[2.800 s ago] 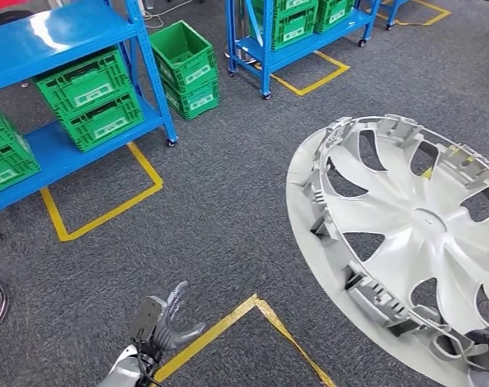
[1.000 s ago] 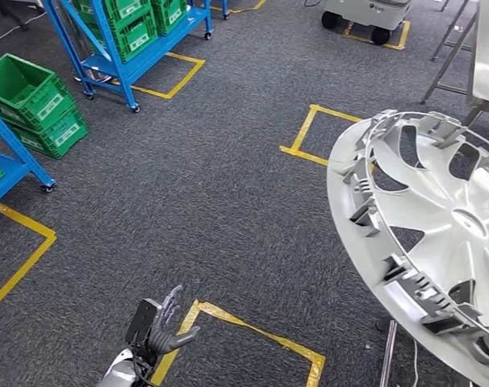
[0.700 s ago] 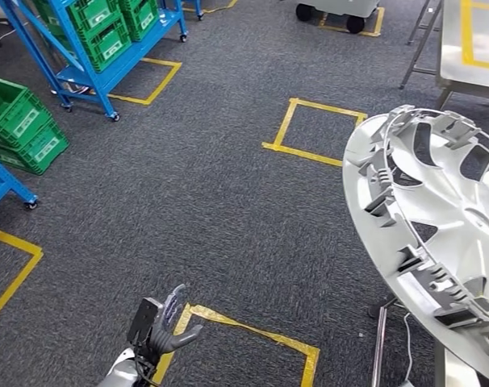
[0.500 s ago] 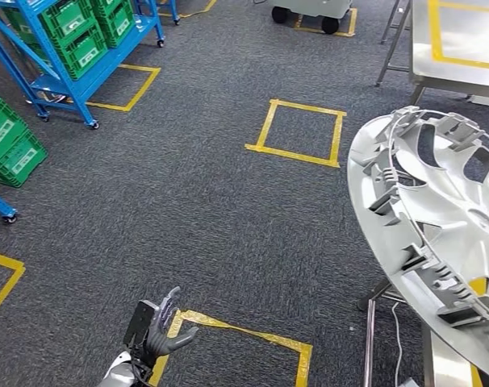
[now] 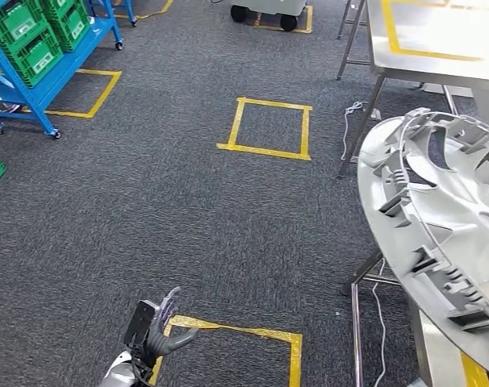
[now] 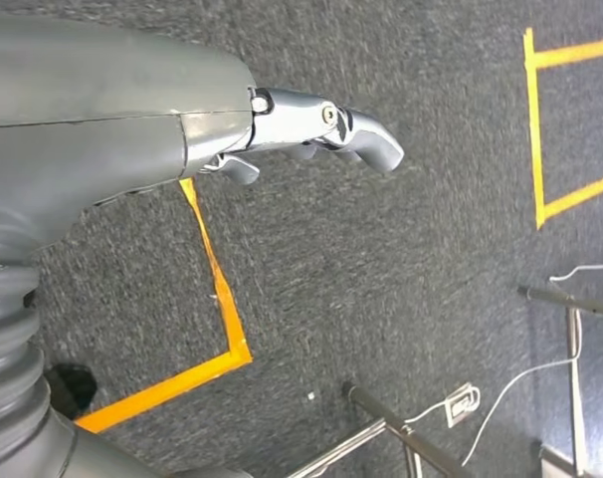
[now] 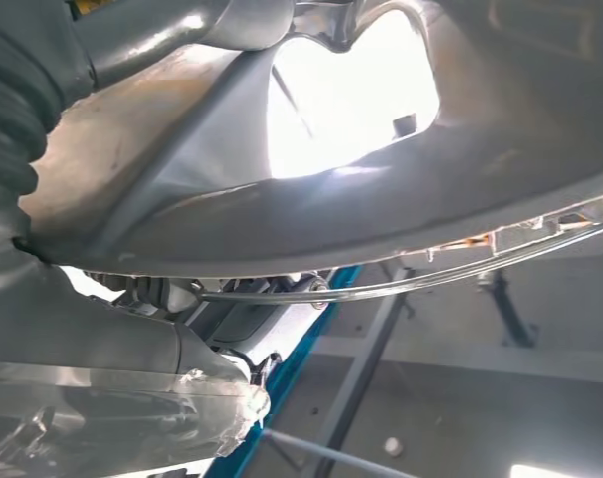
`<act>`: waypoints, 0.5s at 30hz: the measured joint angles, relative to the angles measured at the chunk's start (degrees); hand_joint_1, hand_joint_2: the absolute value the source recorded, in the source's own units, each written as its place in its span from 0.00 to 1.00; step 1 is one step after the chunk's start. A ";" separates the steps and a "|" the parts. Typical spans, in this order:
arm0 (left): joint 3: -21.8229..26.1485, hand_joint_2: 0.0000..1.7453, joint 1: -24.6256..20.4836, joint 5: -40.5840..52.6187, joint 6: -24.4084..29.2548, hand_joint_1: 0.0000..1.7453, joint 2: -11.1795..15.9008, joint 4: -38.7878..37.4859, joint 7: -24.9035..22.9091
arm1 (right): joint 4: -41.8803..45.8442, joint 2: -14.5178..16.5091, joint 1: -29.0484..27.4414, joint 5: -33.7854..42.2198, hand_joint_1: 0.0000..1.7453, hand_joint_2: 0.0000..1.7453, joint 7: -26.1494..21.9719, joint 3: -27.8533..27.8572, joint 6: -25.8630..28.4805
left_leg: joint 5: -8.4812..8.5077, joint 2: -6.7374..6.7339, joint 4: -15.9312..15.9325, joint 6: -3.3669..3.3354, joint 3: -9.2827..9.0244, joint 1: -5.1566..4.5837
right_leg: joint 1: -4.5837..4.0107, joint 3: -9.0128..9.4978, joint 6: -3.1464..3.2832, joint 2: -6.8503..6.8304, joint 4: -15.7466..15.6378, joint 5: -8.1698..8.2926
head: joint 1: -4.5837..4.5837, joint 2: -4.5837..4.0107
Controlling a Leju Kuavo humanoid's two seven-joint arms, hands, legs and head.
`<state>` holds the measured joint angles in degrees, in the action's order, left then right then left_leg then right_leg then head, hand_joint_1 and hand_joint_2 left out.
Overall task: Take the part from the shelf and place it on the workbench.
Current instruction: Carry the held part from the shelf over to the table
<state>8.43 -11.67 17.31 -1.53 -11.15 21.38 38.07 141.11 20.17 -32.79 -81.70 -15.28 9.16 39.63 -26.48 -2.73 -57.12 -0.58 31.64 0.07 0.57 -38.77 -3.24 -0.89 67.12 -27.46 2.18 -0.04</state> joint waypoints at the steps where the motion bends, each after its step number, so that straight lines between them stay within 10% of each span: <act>1: 0.03 1.00 -0.02 0.00 0.00 0.00 0.02 0.00 0.00 | 0.01 0.00 0.05 -0.01 1.00 1.00 0.08 0.04 0.00 | -0.18 -0.40 -0.08 0.23 -0.16 -0.17 | -0.20 2.28 0.18 -1.12 -3.84 1.23 | 0.01 0.00; 3: 0.10 1.00 -0.04 0.00 -0.01 0.00 0.07 0.00 0.00 | 0.09 0.00 0.13 -0.04 1.00 1.00 0.21 0.06 0.00 | -0.37 -1.12 -0.20 0.71 -0.34 -0.45 | -0.56 4.48 0.71 -2.41 -7.70 2.05 | -0.07 0.00; 7: 0.22 1.00 -0.18 0.00 -0.03 0.00 -0.04 0.03 0.01 | 0.39 0.01 0.03 -0.06 1.00 1.00 0.54 0.18 0.02 | -1.26 -1.15 -0.94 1.89 0.00 -0.30 | -0.54 4.38 2.11 -0.49 -8.43 2.50 | -0.23 0.00; 12: 0.64 1.00 0.34 0.00 -0.07 0.00 -0.02 0.04 0.02 | 0.63 0.02 0.34 0.20 1.00 1.00 0.81 0.60 0.02 | -7.85 2.28 -16.79 2.41 7.76 -0.18 | -0.20 4.57 2.78 2.38 -9.02 2.93 | -0.55 0.00; 15: 0.87 1.00 0.47 0.00 -0.07 0.00 0.11 0.04 0.02 | 0.63 0.02 0.33 0.38 1.00 1.00 1.00 1.02 0.01 | -2.75 3.23 -10.77 2.15 5.58 -0.10 | -0.11 4.74 2.65 4.44 -9.01 2.98 | -0.57 0.00</act>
<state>9.30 -11.21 17.31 -1.60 -11.04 21.42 38.09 141.74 20.20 -32.45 -81.32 -14.29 10.19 39.63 -29.22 0.50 -67.90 1.57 37.23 -0.03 0.46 -34.04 -0.59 3.55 58.11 -24.49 1.61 -0.04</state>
